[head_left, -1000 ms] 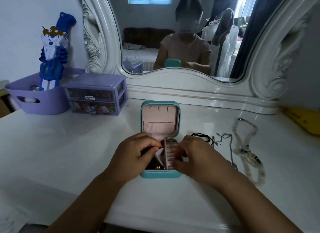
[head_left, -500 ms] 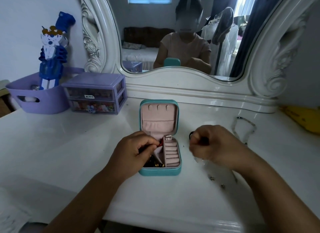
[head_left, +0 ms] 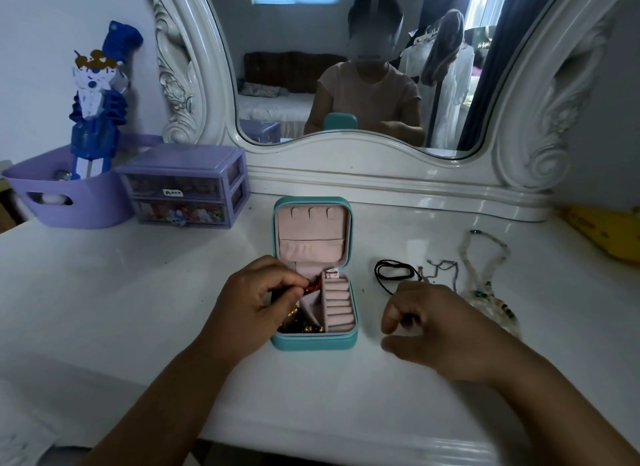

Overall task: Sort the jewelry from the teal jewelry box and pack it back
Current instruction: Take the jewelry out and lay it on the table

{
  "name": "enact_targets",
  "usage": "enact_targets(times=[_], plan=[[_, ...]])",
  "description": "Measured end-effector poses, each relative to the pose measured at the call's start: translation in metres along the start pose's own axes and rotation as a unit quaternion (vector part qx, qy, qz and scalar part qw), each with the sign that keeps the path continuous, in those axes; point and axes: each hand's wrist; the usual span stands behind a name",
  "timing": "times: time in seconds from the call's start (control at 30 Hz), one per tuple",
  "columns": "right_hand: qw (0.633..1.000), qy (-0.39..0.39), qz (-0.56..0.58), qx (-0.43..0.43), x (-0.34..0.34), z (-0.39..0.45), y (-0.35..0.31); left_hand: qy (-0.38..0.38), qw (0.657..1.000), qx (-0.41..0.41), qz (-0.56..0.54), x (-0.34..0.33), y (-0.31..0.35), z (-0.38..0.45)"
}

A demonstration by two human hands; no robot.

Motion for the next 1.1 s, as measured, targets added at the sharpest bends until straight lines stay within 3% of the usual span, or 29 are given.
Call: enact_targets(times=[0.1, 0.27, 0.37, 0.53, 0.73, 0.87, 1.0, 1.1], plan=[[0.997, 0.054, 0.029, 0.046, -0.002, 0.009, -0.015, 0.03, 1.0, -0.001, 0.006, 0.001, 0.001, 0.001], [0.99, 0.032, 0.091, 0.103, -0.031, 0.028, -0.038, 0.042, 0.999, 0.015, -0.007, 0.002, 0.0, 0.0], [0.991, 0.031, 0.07, 0.113, -0.043, 0.036, -0.042, 0.037, 0.999, 0.026, -0.02, 0.002, -0.002, -0.001], [0.995, 0.022, 0.025, 0.094, -0.044, 0.041, -0.043, 0.027, 0.998, 0.035, -0.039, 0.003, -0.004, -0.001], [0.99, 0.05, 0.122, 0.043, -0.041, 0.044, -0.041, 0.019, 0.999, 0.032, -0.031, 0.002, -0.006, 0.0], [0.962, 0.089, 0.256, -0.005, -0.032, 0.05, -0.048, 0.019, 0.998, 0.029, -0.053, 0.003, -0.004, -0.001], [0.921, 0.113, 0.372, -0.032, -0.024, 0.057, -0.053, -0.015, 0.979, 0.052, -0.197, 0.006, 0.011, 0.0], [0.887, 0.13, 0.44, -0.048, -0.016, 0.06, -0.057, -0.049, 0.971, 0.064, -0.225, 0.007, 0.021, 0.008]])
Point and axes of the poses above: each hand's wrist, its own z-axis towards the middle knuckle, its own x-axis out of the back of the hand, y = z × x, and after that the axes turned 2 degrees about x, right-handed
